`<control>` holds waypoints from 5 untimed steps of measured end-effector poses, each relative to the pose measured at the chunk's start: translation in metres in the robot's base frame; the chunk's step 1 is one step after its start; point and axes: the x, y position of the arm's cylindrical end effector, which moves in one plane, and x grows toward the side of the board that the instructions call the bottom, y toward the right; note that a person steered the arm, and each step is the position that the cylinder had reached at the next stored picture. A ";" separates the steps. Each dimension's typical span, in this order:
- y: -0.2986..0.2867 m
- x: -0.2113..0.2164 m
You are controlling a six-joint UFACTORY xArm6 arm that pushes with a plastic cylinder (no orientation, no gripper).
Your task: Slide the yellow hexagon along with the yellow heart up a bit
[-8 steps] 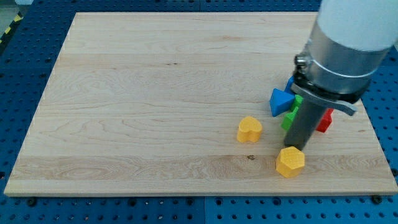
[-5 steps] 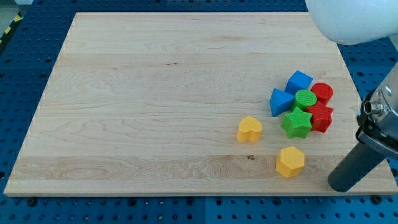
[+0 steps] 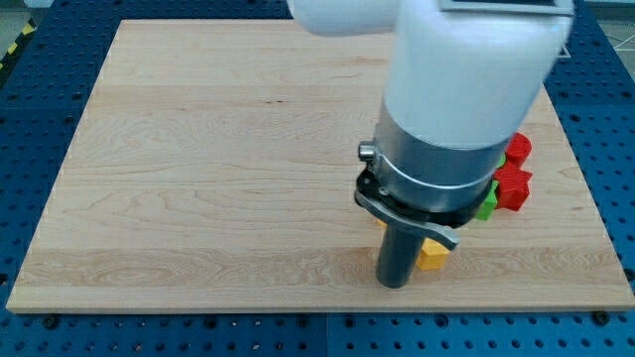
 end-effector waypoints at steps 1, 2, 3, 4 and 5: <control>0.026 0.020; 0.057 0.014; 0.057 -0.020; 0.040 -0.044; 0.027 -0.060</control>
